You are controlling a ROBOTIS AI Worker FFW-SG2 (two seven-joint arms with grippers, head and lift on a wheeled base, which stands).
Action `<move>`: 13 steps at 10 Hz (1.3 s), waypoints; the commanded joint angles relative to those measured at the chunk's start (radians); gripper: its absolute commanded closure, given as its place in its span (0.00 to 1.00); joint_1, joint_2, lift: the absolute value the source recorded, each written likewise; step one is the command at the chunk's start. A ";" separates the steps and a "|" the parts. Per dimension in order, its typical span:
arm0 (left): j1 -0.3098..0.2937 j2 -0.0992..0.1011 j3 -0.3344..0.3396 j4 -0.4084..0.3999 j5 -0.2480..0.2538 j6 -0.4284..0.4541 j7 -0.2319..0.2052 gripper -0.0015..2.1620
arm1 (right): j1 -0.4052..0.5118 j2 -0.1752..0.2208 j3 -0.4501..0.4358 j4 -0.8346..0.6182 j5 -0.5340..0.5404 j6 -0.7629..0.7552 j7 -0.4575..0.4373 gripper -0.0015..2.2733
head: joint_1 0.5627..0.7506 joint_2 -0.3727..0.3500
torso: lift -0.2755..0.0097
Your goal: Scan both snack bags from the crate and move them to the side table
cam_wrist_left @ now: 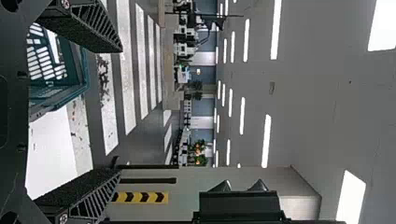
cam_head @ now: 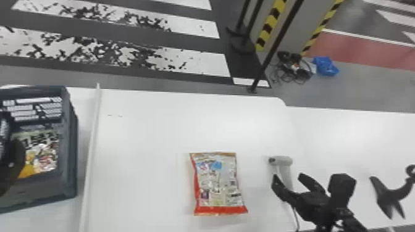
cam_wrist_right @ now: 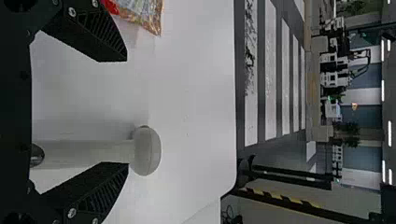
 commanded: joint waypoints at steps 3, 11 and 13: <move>0.002 0.001 0.000 -0.004 -0.003 0.000 0.000 0.03 | -0.018 0.005 -0.020 -0.069 -0.016 0.341 0.193 0.08 | 0.70 0.28 | 0.86; 0.009 0.001 0.003 -0.033 -0.008 0.025 0.005 0.03 | -0.239 -0.040 0.015 0.095 -0.040 0.722 0.400 0.08 | 0.70 0.38 | 0.86; 0.009 0.000 0.002 -0.033 -0.015 0.028 0.008 0.03 | -0.253 -0.043 0.046 0.111 -0.036 0.725 0.408 0.08 | 0.70 0.42 | 0.86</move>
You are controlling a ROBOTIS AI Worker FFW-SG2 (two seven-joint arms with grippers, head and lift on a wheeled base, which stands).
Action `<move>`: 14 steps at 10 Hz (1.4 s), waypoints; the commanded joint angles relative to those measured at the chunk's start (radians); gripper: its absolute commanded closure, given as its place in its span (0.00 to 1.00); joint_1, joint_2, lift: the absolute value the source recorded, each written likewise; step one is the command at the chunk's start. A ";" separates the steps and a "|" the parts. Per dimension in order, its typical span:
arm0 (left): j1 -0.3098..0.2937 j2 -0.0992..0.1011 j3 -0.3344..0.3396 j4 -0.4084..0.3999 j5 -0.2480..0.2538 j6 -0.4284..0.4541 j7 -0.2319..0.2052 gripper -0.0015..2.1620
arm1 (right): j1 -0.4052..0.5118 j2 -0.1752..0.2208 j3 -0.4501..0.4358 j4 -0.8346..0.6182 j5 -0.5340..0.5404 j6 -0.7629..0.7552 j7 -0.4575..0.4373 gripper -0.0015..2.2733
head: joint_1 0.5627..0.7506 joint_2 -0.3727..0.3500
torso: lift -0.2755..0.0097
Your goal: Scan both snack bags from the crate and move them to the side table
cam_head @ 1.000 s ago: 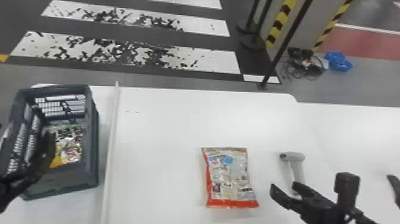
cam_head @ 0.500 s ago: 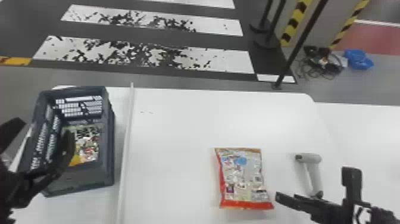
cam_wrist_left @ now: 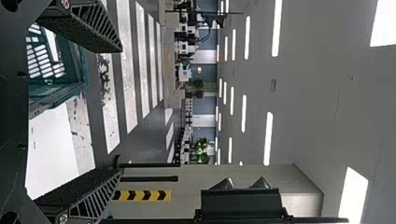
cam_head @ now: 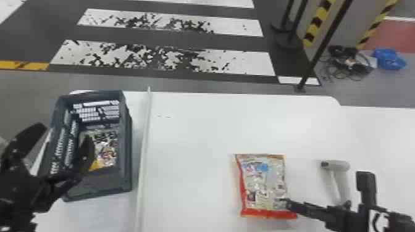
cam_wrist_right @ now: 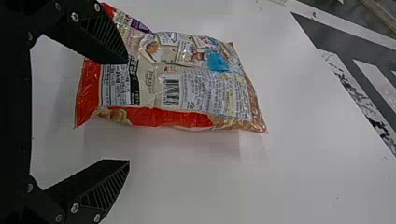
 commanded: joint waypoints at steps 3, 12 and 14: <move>0.000 0.001 0.001 0.000 -0.004 0.000 0.000 0.03 | -0.043 -0.007 0.060 0.055 0.034 -0.008 0.008 0.08 | 0.70 0.47 | 0.86; 0.002 -0.001 0.001 0.012 -0.005 0.000 0.003 0.03 | -0.023 -0.010 0.087 0.061 0.047 -0.201 0.024 0.99 | 0.70 0.51 | 0.86; 0.005 -0.003 -0.002 0.011 -0.008 0.000 0.003 0.03 | 0.020 -0.002 0.009 -0.049 -0.028 -0.180 -0.045 0.99 | 0.70 0.49 | 0.86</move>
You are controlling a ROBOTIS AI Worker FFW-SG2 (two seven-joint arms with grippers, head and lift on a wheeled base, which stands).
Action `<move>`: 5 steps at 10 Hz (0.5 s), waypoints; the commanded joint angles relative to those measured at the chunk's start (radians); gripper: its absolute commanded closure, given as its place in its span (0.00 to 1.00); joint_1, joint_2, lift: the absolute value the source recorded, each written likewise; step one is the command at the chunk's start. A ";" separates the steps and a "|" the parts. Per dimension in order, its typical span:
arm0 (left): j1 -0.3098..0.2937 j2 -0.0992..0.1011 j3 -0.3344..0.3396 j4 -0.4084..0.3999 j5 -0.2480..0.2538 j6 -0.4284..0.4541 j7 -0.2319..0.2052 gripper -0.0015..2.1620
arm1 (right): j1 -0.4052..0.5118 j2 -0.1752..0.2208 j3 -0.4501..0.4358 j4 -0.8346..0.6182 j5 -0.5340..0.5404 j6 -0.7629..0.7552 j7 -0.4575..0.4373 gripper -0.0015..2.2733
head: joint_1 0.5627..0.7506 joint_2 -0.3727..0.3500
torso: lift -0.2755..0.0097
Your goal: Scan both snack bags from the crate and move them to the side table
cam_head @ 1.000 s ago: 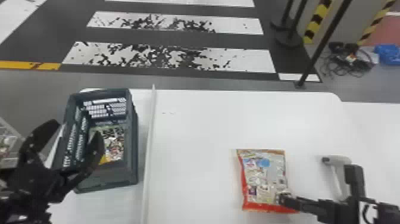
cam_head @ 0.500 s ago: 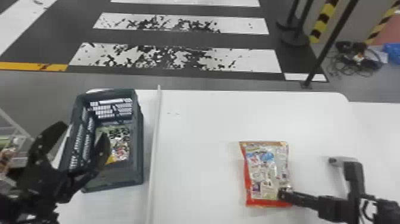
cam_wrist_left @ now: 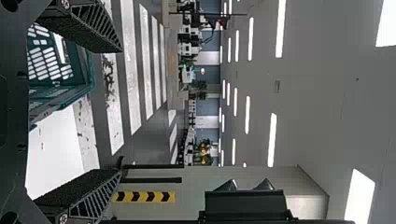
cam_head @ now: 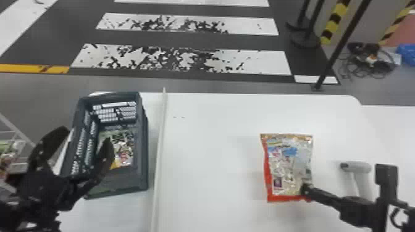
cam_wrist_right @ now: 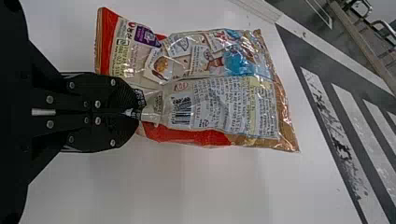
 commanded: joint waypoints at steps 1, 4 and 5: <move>0.005 -0.005 -0.003 0.001 -0.006 0.000 -0.002 0.03 | 0.015 0.008 -0.083 -0.072 -0.059 0.016 -0.039 0.99 | 0.70 0.46 | 0.86; 0.000 -0.007 -0.014 0.037 -0.012 -0.021 -0.003 0.03 | -0.054 -0.012 -0.270 -0.098 -0.131 0.093 -0.143 0.99 | 0.70 0.31 | 0.86; -0.002 -0.008 -0.018 0.044 -0.012 -0.031 -0.003 0.03 | -0.098 -0.038 -0.303 -0.039 -0.125 0.087 -0.185 0.99 | 0.70 0.24 | 0.86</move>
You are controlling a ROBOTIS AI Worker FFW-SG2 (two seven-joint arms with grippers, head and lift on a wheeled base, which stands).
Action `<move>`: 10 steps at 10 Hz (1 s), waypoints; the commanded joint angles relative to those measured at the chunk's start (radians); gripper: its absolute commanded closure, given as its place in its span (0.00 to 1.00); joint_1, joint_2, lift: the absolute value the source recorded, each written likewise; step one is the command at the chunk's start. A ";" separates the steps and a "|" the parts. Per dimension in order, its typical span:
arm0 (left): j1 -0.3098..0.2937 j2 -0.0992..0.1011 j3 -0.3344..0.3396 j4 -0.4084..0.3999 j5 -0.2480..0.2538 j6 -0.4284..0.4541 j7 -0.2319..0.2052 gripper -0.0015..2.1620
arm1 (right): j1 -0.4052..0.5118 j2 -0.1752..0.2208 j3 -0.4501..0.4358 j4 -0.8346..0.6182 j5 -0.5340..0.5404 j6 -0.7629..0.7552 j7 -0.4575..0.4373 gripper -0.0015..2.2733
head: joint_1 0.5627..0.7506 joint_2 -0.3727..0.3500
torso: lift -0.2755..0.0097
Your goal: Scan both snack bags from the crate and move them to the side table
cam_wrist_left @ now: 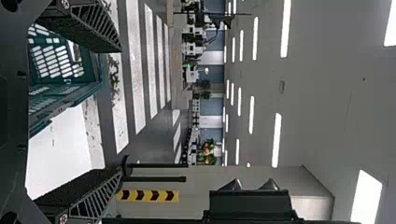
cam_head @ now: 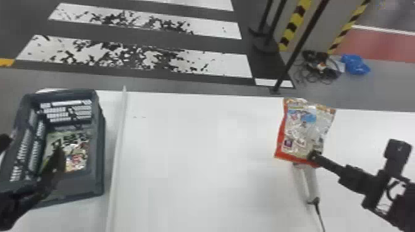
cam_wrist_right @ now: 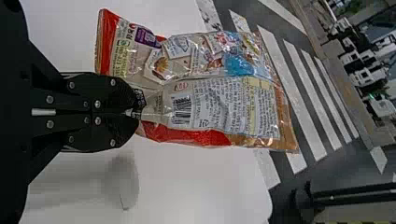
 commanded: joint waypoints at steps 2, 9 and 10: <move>0.008 -0.003 -0.004 -0.006 0.000 -0.026 0.000 0.03 | -0.124 -0.089 -0.065 0.235 0.007 -0.069 -0.098 0.99 | 0.70 0.07 | 0.86; 0.026 -0.001 -0.009 -0.010 -0.016 -0.079 0.000 0.03 | -0.299 -0.244 -0.006 0.740 0.095 -0.345 -0.401 0.99 | 0.70 0.03 | 0.86; 0.028 0.000 -0.008 -0.009 -0.016 -0.085 0.006 0.03 | -0.314 -0.244 0.036 0.792 0.118 -0.413 -0.448 0.98 | 0.70 0.03 | 0.86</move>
